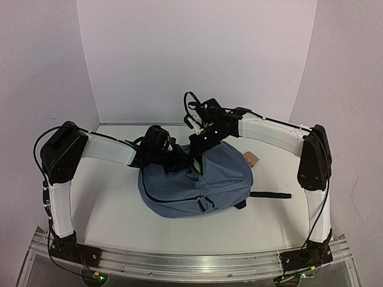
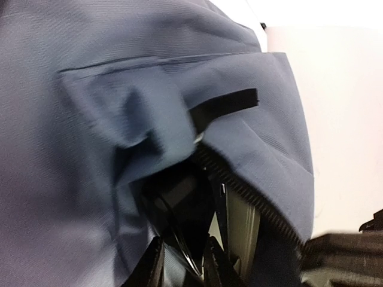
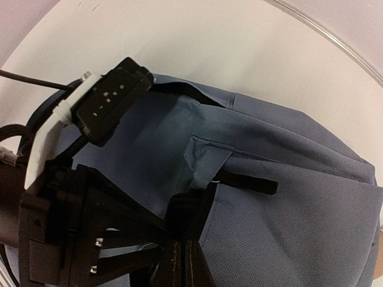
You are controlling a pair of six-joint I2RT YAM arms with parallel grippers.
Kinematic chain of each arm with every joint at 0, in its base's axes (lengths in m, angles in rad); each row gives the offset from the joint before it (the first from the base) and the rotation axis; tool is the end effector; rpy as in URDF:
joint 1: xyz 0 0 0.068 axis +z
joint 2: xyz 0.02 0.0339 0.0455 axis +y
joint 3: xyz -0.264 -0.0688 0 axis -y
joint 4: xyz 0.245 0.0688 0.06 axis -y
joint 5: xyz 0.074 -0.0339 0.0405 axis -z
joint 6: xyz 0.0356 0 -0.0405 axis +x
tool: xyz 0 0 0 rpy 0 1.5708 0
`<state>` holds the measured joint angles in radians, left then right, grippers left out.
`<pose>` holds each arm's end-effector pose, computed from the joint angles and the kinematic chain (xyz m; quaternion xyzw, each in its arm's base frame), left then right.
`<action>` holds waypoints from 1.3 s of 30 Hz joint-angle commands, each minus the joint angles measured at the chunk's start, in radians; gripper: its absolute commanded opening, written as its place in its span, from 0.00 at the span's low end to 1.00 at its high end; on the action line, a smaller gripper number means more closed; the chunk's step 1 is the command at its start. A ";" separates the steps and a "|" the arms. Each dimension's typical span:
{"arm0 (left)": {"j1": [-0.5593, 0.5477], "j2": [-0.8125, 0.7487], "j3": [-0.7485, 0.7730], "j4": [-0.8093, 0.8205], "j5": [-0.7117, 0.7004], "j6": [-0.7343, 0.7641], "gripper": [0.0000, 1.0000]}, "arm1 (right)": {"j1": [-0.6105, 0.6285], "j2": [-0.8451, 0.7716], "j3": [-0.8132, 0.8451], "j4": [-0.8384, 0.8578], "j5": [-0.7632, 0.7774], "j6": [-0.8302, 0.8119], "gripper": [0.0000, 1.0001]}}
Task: Pack the student bag
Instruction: Place the stationery in the student bag.
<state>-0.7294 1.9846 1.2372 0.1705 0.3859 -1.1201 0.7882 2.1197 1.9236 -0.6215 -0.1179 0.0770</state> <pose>0.3164 -0.3008 0.1743 -0.0778 0.8641 -0.4751 0.1471 0.3387 0.3465 0.2701 -0.3435 0.8627 0.2036 0.3103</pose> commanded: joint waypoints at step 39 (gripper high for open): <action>-0.097 0.181 -0.023 0.569 0.109 -0.092 0.33 | 0.001 -0.056 -0.043 0.093 -0.081 0.119 0.00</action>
<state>-0.8033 2.1756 1.2462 0.6502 0.5323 -1.2017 0.7754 2.1309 1.9138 -0.6001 -0.1600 0.1682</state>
